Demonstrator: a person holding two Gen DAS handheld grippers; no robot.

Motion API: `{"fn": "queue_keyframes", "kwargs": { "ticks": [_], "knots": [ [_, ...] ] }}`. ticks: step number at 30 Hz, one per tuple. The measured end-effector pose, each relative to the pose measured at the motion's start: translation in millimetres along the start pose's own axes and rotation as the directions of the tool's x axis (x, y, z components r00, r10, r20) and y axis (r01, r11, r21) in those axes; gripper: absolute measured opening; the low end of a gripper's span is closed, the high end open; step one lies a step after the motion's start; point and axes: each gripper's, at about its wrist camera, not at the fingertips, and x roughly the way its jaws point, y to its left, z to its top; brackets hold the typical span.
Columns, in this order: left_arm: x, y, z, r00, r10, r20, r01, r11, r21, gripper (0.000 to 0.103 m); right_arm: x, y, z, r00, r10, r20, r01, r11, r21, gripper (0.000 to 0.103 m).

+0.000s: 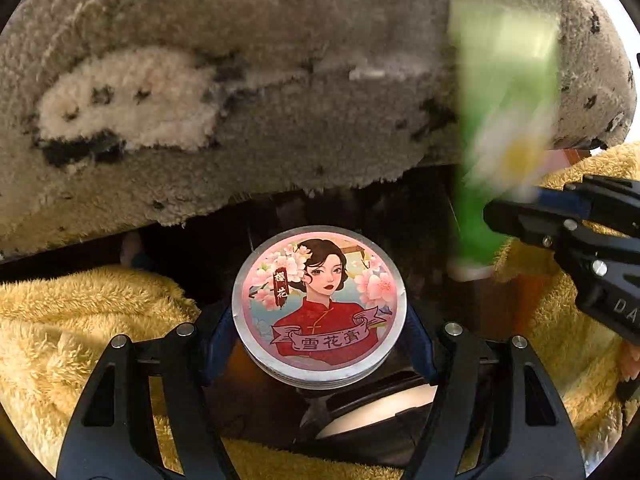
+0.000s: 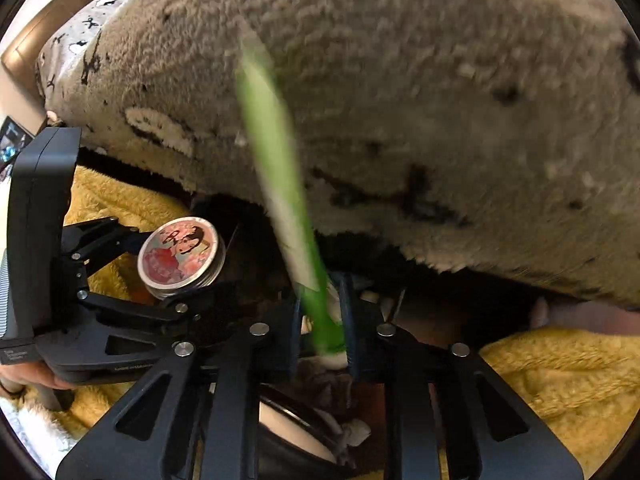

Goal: Collect trash
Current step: 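Lower both tools to the bin and open them to drop the tin and tube, then grasp the yellow-capped white tube with the left tool while the right tool grasps the black box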

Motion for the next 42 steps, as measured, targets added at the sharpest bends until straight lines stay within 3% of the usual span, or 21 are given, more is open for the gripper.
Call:
{"fn": "queue_keyframes", "kwargs": {
  "ticks": [7,8,9,10,11,12,17,29,35,40,42],
  "knots": [
    [14.8,-5.7,-4.3,0.999,-0.018,-0.050,0.019,1.000,0.018,0.067,-3.8,8.8,3.1,1.000,-0.008,0.021,0.009,1.000,-0.018,0.020],
    [16.3,-5.8,-5.0,0.998,-0.015,-0.054,0.016,1.000,0.017,0.073,-4.8,9.1,1.9,1.000,-0.020,0.019,0.020,1.000,-0.016,0.021],
    [17.2,-5.6,-4.1,0.998,-0.013,-0.054,0.013,1.000,0.014,0.082,-4.9,10.4,4.0,0.999,-0.029,0.019,0.030,0.999,-0.012,0.028],
    [19.2,-2.9,-4.1,0.999,-0.012,-0.050,0.013,1.000,0.012,0.084,-5.5,8.4,3.5,0.999,-0.038,0.019,0.038,0.999,-0.005,0.035],
    [19.5,-1.7,-4.2,0.999,-0.013,-0.047,0.013,1.000,0.011,0.086,-7.1,6.9,2.3,0.998,-0.051,0.025,0.051,0.999,0.007,0.054],
    [19.3,-1.5,-4.6,0.999,-0.013,-0.046,0.014,1.000,0.011,0.088,-7.9,3.1,2.7,0.998,-0.057,0.030,0.056,0.998,0.015,0.063],
    [9.3,1.4,-3.0,0.999,-0.009,-0.041,0.009,1.000,0.019,0.095,-13.3,-3.2,2.9,0.996,-0.072,0.045,0.070,0.997,0.043,0.069],
    [-40.9,-5.4,8.6,0.998,-0.017,0.060,0.015,0.999,0.034,0.095,-56.2,-24.3,16.0,0.988,-0.075,0.138,0.066,0.995,0.075,0.081],
    [-90.7,-3.7,25.8,0.987,-0.027,0.157,0.018,0.998,0.061,0.095,-111.9,-23.2,35.2,0.955,-0.123,0.271,0.113,0.992,0.052,0.083],
    [-138.0,-3.3,47.8,0.964,-0.027,0.266,0.000,0.995,0.104,0.095,-165.1,-37.1,61.4,0.901,-0.193,0.390,0.188,0.981,0.052,0.091],
    [-150.4,-0.7,59.6,0.954,-0.039,0.296,0.008,0.994,0.105,0.095,-183.1,-49.3,75.0,0.874,-0.237,0.425,0.230,0.971,0.069,0.099]
  ]
}}
